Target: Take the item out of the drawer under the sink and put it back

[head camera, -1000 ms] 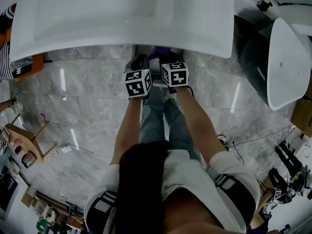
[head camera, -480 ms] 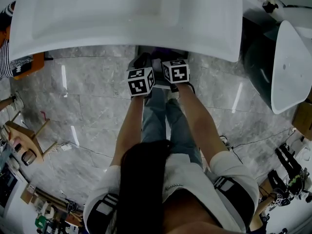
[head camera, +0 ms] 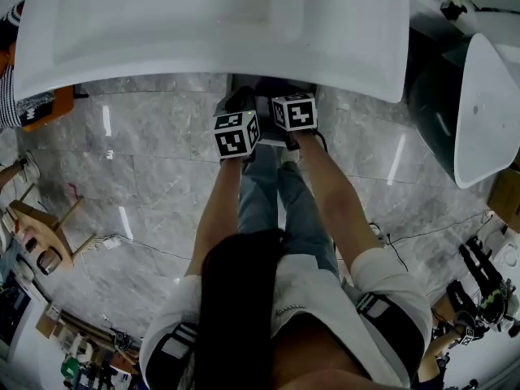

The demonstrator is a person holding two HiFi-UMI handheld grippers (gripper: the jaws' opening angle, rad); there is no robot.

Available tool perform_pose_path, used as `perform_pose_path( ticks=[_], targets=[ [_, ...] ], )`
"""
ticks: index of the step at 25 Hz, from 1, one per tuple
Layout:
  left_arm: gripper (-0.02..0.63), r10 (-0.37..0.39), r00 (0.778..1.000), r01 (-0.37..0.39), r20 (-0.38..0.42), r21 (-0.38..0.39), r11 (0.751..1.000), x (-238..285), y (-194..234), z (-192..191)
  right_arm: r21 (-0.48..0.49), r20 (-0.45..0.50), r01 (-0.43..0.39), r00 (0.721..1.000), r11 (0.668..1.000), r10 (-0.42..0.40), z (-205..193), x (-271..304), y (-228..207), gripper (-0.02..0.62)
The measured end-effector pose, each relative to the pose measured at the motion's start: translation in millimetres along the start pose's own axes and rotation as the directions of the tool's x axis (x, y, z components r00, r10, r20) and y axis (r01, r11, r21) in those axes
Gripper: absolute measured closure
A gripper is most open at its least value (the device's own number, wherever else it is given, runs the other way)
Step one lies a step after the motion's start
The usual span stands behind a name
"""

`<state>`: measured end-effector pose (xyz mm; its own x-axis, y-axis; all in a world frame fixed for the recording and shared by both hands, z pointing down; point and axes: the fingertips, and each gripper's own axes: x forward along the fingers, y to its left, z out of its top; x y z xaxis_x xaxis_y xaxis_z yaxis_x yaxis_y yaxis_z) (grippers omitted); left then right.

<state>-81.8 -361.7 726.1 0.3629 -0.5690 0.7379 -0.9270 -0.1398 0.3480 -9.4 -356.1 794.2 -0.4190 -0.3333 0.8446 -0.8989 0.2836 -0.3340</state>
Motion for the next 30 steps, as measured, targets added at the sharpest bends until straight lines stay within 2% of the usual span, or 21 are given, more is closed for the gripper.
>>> perform_pose_path(
  ticks=[4, 12, 16, 22, 26, 30],
  targets=[
    [0.586, 0.010, 1.000, -0.009, -0.011, 0.007, 1.000, -1, 7, -2, 0.045, -0.006, -0.056, 0.998, 0.997, 0.056, -5, 7, 6, 0.388],
    [0.586, 0.031, 0.999, -0.032, -0.012, -0.017, 0.999, -16, 13, -3, 0.019, 0.038, -0.084, 0.996, 0.996, 0.083, 8, -20, 15, 0.313],
    [0.586, 0.043, 0.999, -0.043, -0.004, -0.031, 0.999, -31, 10, 0, 0.025, 0.074, -0.089, 0.993, 0.996, 0.087, 10, -43, 22, 0.310],
    [0.586, 0.043, 0.998, -0.041, 0.044, -0.042, 0.998, -55, -9, 15, -0.029, 0.125, -0.069, 0.989, 0.997, 0.072, 21, -89, 22, 0.311],
    [0.586, 0.051, 0.996, -0.048, 0.077, -0.039, 0.998, -75, -24, 25, -0.060, 0.179, -0.084, 0.979, 0.995, 0.094, 34, -121, 31, 0.313],
    [0.586, 0.039, 0.995, -0.035, 0.097, -0.038, 0.999, -91, -48, 29, -0.093, 0.234, -0.054, 0.969, 0.994, 0.075, 46, -155, 35, 0.360]
  ],
)
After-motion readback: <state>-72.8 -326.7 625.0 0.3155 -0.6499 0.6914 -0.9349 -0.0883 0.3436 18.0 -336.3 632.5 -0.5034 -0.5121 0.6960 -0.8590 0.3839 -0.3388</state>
